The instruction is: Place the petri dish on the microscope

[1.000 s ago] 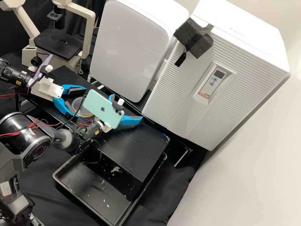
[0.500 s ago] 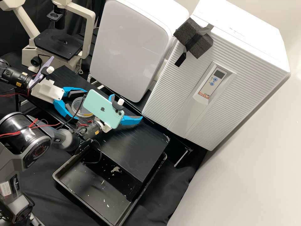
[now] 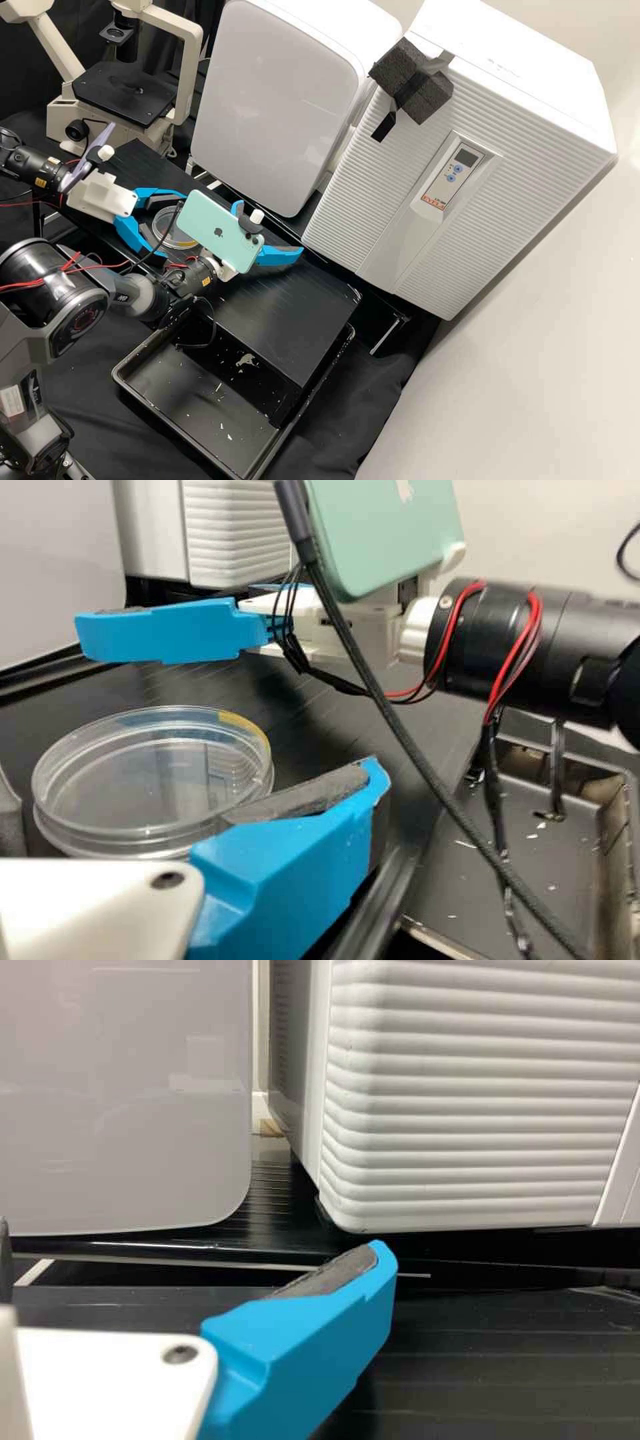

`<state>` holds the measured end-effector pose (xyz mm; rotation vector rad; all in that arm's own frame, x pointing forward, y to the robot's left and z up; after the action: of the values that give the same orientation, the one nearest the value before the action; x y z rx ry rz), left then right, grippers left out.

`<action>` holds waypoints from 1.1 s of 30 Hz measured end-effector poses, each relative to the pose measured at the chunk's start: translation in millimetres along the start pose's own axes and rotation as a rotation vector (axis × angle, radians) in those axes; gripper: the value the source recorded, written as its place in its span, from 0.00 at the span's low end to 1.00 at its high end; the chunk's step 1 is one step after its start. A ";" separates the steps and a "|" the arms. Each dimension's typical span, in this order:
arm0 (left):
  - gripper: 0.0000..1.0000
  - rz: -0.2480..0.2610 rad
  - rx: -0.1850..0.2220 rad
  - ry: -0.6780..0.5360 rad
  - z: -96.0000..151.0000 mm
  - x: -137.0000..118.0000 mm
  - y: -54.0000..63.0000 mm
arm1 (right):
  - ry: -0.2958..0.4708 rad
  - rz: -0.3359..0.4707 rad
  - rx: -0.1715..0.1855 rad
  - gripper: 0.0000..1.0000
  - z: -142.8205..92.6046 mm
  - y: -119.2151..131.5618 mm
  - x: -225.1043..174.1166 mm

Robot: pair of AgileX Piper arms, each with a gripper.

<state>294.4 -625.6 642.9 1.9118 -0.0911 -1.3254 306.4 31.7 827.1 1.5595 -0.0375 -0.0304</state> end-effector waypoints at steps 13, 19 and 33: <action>1.00 0.025 -0.010 -0.012 -6.7 11.6 -5.6 | 0.000 0.000 0.000 1.00 0.0 0.0 0.0; 1.00 0.036 -0.002 -0.018 -11.0 11.8 -7.5 | 0.000 0.000 0.000 1.00 0.0 0.0 0.0; 1.00 0.082 -0.015 -0.041 -19.9 6.6 -20.5 | 0.000 0.000 0.000 1.00 0.0 0.0 0.0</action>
<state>306.3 -603.5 627.6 1.8491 -0.1778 -1.3074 306.4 31.7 827.1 1.5595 -0.0375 -0.0304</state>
